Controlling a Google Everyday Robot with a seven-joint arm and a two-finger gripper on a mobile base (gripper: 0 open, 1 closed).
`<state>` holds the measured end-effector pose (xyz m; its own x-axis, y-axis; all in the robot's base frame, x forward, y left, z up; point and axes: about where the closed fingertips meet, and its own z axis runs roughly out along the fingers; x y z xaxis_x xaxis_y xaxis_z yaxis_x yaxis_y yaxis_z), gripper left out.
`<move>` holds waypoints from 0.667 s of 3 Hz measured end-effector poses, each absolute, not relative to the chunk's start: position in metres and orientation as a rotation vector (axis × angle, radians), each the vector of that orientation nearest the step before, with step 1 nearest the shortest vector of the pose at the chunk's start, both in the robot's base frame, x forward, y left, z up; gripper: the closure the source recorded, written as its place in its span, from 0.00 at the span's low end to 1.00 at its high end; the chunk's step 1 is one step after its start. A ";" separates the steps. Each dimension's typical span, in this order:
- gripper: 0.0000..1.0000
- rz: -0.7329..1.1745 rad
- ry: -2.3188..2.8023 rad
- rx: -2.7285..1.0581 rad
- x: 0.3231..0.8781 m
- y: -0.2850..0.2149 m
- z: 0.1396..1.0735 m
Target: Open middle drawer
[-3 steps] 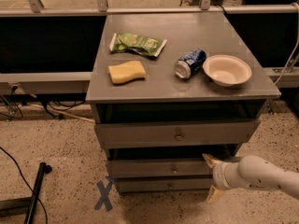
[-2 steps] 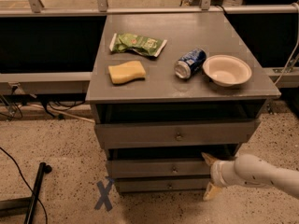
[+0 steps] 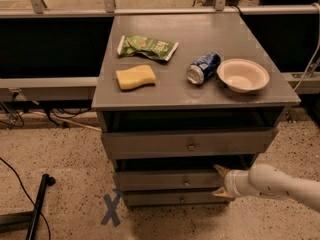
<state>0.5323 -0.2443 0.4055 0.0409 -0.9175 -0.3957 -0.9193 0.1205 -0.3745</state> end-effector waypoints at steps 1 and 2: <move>0.69 0.004 1.833 -1.771 0.524 -0.242 0.417; 0.71 0.050 1.821 -1.765 0.497 -0.241 0.432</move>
Offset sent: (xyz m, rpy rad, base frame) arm -0.0943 -0.0100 0.0549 0.1029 0.0357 0.0226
